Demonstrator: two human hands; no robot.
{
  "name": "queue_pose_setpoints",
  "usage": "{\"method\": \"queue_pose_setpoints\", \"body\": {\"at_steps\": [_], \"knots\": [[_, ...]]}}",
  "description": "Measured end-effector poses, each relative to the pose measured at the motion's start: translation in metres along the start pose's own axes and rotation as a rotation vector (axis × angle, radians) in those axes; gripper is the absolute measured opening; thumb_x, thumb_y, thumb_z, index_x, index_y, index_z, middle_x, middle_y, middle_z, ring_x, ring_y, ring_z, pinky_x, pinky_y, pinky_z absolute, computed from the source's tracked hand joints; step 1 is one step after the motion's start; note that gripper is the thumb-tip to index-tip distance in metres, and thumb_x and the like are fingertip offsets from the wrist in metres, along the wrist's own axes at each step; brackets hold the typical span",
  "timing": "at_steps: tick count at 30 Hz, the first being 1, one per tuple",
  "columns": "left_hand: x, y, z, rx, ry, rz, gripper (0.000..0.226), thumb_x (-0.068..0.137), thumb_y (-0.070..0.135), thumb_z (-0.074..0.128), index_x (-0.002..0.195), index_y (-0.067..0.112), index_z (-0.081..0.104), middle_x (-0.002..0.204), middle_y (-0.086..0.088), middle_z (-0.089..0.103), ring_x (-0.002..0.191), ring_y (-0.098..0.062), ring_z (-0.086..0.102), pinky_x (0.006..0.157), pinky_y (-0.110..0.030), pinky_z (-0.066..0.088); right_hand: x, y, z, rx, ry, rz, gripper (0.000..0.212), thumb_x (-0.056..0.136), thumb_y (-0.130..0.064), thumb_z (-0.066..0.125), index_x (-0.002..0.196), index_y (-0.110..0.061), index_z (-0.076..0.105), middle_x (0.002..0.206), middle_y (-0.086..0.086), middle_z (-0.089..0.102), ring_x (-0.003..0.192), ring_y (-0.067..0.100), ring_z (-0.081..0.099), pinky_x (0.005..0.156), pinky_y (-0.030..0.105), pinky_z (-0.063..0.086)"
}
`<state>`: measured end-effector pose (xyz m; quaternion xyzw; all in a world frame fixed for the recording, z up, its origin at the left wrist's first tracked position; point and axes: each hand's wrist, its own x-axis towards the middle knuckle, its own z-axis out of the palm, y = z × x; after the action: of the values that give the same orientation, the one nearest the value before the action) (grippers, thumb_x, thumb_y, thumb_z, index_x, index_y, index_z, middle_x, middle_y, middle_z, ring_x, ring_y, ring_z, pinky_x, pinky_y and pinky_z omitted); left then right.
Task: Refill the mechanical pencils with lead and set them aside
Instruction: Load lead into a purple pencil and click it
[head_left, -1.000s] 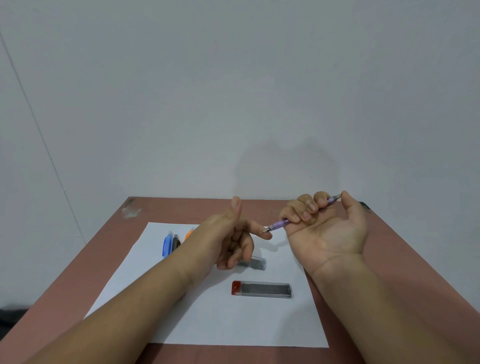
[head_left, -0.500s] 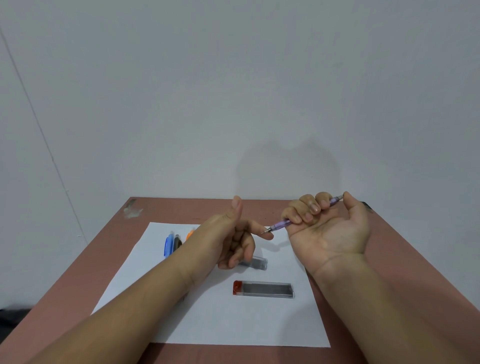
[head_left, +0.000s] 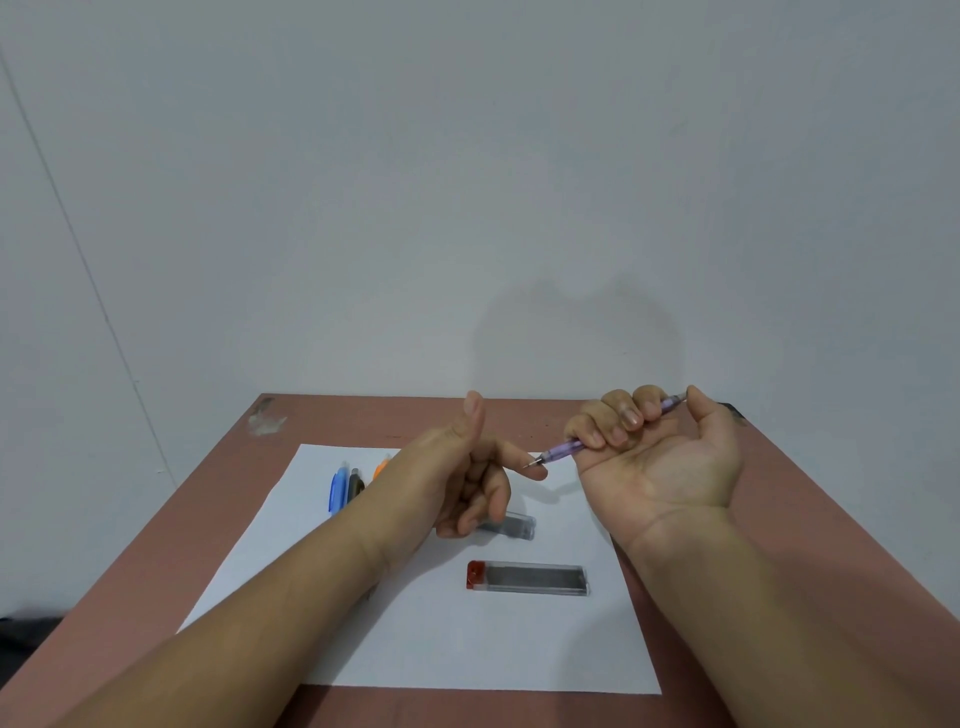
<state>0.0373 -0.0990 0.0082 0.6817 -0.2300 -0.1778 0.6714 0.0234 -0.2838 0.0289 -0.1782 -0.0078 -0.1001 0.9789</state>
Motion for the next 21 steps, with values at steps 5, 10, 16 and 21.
{"method": "queue_pose_setpoints", "body": {"at_steps": [5,10,16,21], "knots": [[-0.0004,0.0015,0.0014,-0.005,0.011,-0.009,0.091,0.084,0.077,0.024,0.103,0.003,0.075,0.065,-0.011,0.056,0.044,-0.016,0.036,0.050,-0.031,0.021,-0.0001,0.0002,0.0010,0.006,-0.002,0.017,0.042,0.093,-0.042,0.039,0.062,-0.015,0.038,0.063,0.000,0.031,0.049,0.016,0.026,0.050,0.027,0.029],[-0.0001,0.0007,0.0005,-0.009,0.004,-0.008,0.093,0.081,0.083,0.029,0.102,0.005,0.075,0.065,-0.010,0.056,0.044,-0.015,0.037,0.050,-0.031,0.020,0.0010,0.0011,-0.0010,0.007,-0.006,0.015,0.041,0.094,-0.042,0.038,0.062,-0.015,0.038,0.063,0.000,0.031,0.049,0.016,0.027,0.050,0.028,0.029],[0.0002,0.0009,0.0010,-0.014,0.016,-0.018,0.091,0.084,0.078,0.026,0.104,0.005,0.075,0.064,-0.011,0.056,0.044,-0.015,0.037,0.052,-0.033,0.019,0.0007,-0.0008,-0.0008,0.005,-0.010,-0.003,0.031,0.085,-0.036,0.042,0.062,-0.015,0.038,0.062,0.000,0.031,0.050,0.016,0.026,0.050,0.028,0.028],[0.0010,0.0023,0.0015,-0.045,0.057,-0.014,0.084,0.082,0.076,0.027,0.107,0.012,0.076,0.064,-0.012,0.057,0.043,-0.016,0.036,0.051,-0.032,0.020,-0.0003,-0.0007,0.0010,0.006,0.008,0.008,0.042,0.094,-0.043,0.038,0.062,-0.015,0.038,0.063,0.000,0.030,0.049,0.016,0.025,0.051,0.028,0.027]]}}
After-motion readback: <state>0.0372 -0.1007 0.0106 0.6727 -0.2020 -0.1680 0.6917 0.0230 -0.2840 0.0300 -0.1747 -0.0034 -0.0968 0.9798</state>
